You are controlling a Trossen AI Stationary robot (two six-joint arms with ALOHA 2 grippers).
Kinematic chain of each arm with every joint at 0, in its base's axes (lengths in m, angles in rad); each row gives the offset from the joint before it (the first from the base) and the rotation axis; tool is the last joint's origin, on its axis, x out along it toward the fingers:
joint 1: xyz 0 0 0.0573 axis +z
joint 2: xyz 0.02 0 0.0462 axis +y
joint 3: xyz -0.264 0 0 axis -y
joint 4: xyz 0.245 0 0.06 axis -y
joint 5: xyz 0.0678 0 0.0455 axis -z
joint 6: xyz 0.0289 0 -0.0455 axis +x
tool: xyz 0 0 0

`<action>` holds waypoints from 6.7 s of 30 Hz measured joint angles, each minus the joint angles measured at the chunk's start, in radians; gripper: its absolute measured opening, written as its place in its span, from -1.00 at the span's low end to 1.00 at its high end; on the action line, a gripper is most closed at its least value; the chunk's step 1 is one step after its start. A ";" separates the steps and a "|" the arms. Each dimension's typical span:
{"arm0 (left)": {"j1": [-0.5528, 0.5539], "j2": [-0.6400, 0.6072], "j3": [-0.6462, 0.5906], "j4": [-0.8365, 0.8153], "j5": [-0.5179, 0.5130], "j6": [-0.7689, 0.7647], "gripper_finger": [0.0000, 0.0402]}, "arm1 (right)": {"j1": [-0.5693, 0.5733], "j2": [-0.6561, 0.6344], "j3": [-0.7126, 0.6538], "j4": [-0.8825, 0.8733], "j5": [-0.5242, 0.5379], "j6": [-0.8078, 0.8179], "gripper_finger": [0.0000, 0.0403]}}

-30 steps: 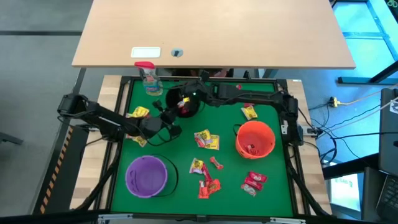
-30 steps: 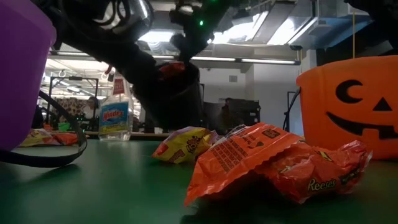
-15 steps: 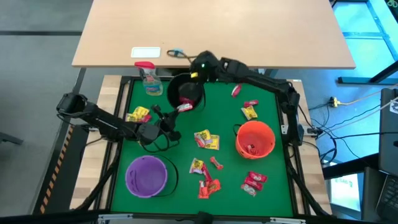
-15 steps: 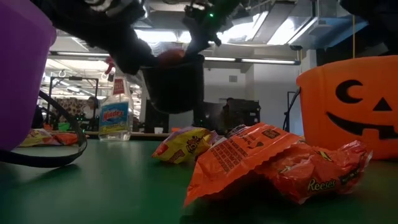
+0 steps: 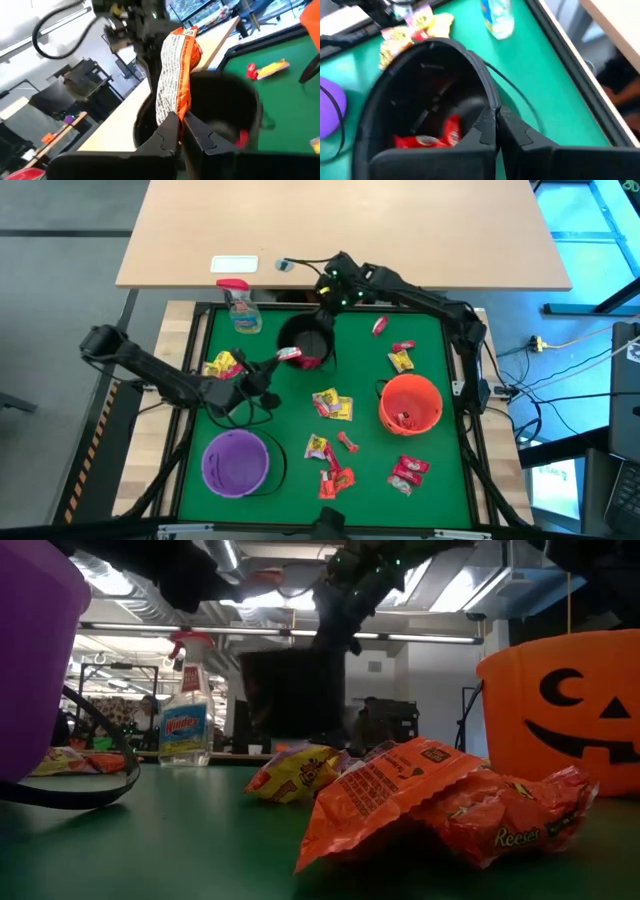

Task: Sort candy
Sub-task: Remove the orange candy from the black bucket

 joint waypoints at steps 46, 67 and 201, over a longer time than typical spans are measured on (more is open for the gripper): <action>0.254 0.007 0.049 -0.115 0.536 -0.150 -1.00 | -0.044 -0.327 0.014 -0.414 0.355 -0.083 -0.16; 0.394 0.220 0.321 -0.330 1.117 -0.345 -1.00 | 0.469 -0.922 -1.096 0.637 0.490 -0.164 -0.17; 0.474 -0.022 0.324 -0.775 0.915 -0.487 -0.23 | 0.571 -1.185 -1.070 -0.037 0.203 0.276 -0.69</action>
